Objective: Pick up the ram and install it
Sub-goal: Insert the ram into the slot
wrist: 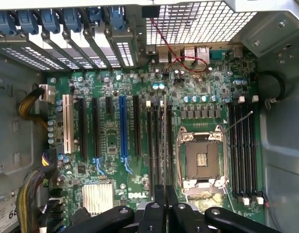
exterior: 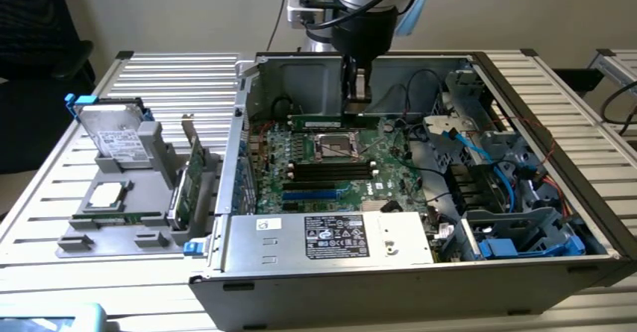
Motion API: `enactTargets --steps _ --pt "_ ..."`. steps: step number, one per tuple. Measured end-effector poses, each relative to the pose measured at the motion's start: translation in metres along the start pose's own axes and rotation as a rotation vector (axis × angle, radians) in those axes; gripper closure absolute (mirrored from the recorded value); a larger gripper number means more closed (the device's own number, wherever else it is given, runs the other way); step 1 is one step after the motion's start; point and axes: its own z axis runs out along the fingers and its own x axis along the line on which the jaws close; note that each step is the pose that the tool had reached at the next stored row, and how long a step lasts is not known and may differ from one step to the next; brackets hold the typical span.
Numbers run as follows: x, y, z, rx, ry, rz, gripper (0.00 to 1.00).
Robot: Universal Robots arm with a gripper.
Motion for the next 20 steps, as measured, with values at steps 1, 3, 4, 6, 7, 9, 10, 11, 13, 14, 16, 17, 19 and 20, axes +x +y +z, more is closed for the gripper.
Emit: enactTargets --steps 1,3,4,6,7,9,10,11,13,14,16,17,19,20 --pt "0.0 -0.0001 0.0019 0.0 0.0 0.0 0.87" --pt "0.0 -0.0002 0.0055 0.0 0.0 0.0 0.87" --pt "0.0 -0.0002 0.0073 0.0 0.0 0.0 0.87" --pt "0.0 -0.0003 0.0109 0.0 0.0001 0.0 0.87" --pt "0.0 -0.0004 0.0127 0.0 0.0001 0.0 0.87" --pt "0.0 -0.0005 0.0163 0.0 0.0002 0.0 0.87" --pt "0.0 -0.0005 0.0182 -0.0001 0.0001 0.0 0.87" --pt "0.0 -0.0006 0.0201 0.0 0.0001 0.0 0.87" --pt "0.0 -0.0007 0.0237 0.0 -0.0001 0.0 0.87" --pt "0.0 -0.0007 0.0255 0.0 0.0 0.0 0.87" --pt "0.0 -0.0008 0.029 0.0 0.0001 0.0 0.87" --pt "0.0 -0.0009 0.0309 0.0 0.0001 0.0 0.87" --pt "0.0 -0.001 0.0346 0.0 0.0 0.0 0.87" --pt "0.0 -0.001 0.0362 -0.0001 0.0002 0.0 0.87"
